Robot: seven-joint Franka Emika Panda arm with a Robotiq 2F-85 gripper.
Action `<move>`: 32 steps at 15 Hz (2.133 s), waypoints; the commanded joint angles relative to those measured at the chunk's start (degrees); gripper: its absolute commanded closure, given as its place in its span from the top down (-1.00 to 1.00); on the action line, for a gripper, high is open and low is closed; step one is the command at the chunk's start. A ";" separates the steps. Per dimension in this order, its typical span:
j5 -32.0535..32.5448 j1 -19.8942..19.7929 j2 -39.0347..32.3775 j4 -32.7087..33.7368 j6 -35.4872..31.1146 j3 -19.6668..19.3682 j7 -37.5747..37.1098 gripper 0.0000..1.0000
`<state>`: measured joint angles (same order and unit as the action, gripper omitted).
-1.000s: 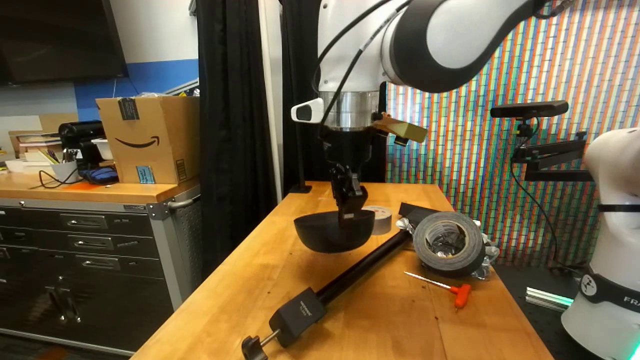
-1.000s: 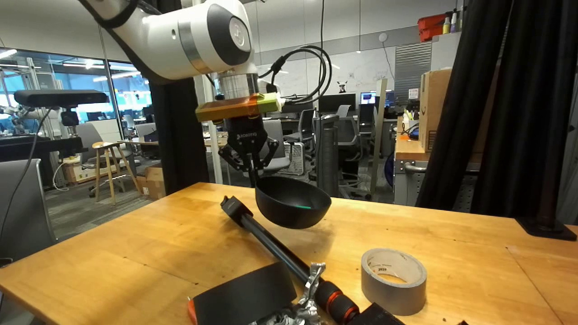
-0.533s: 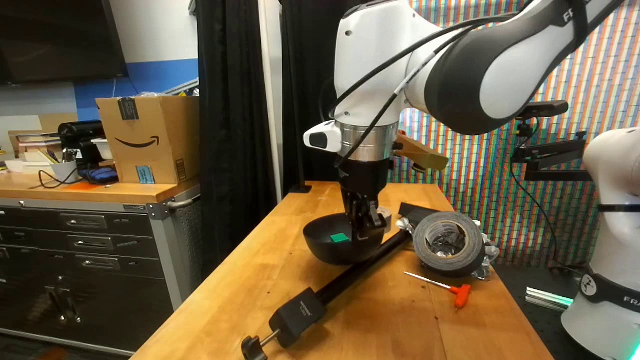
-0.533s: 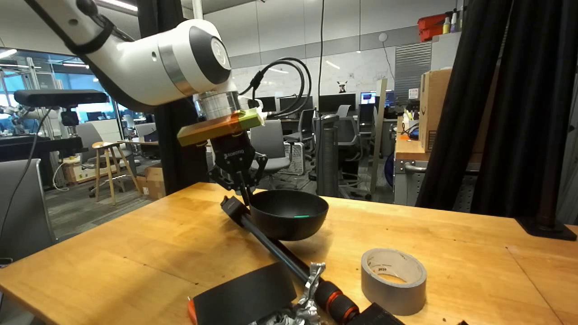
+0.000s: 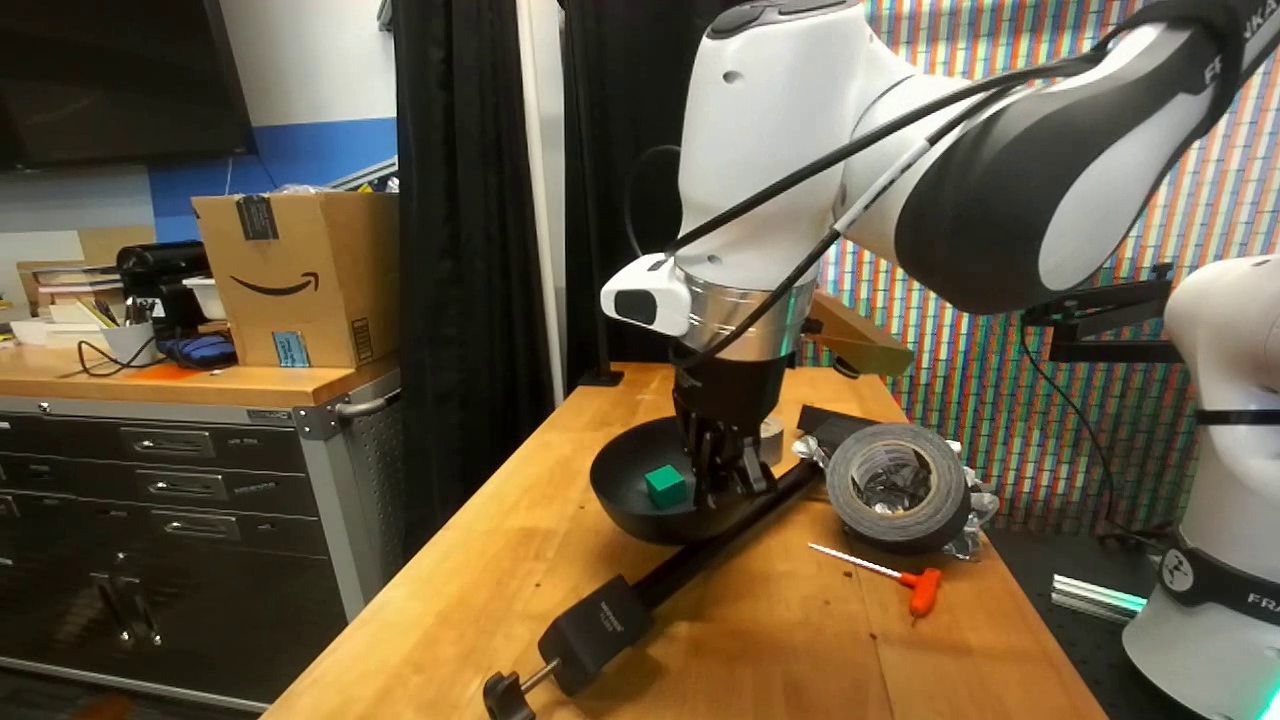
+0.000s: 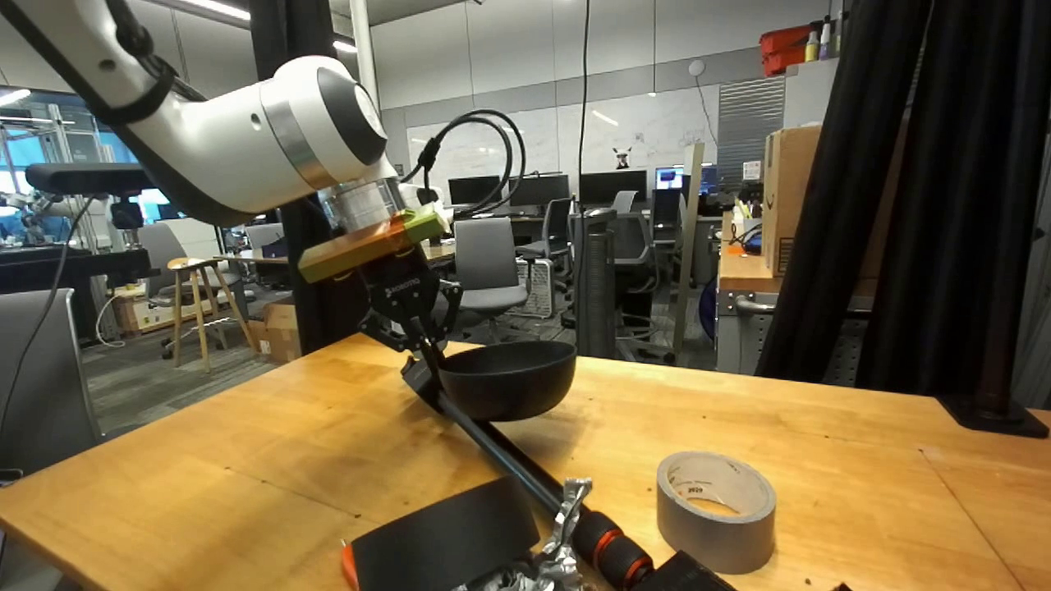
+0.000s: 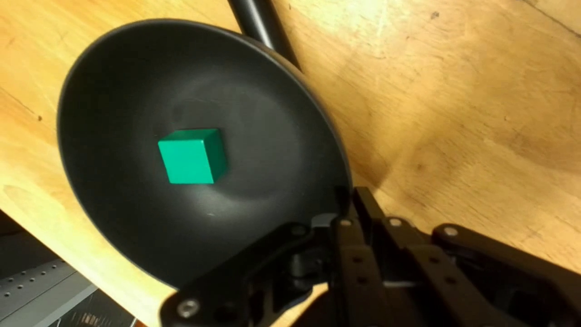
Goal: Move the black bowl to the left.
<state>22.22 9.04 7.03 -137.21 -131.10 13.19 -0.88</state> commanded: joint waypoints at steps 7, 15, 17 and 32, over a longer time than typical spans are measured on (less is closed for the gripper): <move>4.49 2.77 -2.91 3.34 0.19 2.82 -9.07 -0.85; 4.45 4.53 -2.00 5.07 0.75 4.13 -13.78 -0.85; 5.33 4.50 -2.49 5.31 0.14 4.12 -14.83 -0.85; 2.25 6.22 8.24 -5.78 -3.25 5.35 -23.03 -0.86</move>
<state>26.40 13.42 4.74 -132.27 -131.69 17.34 -19.12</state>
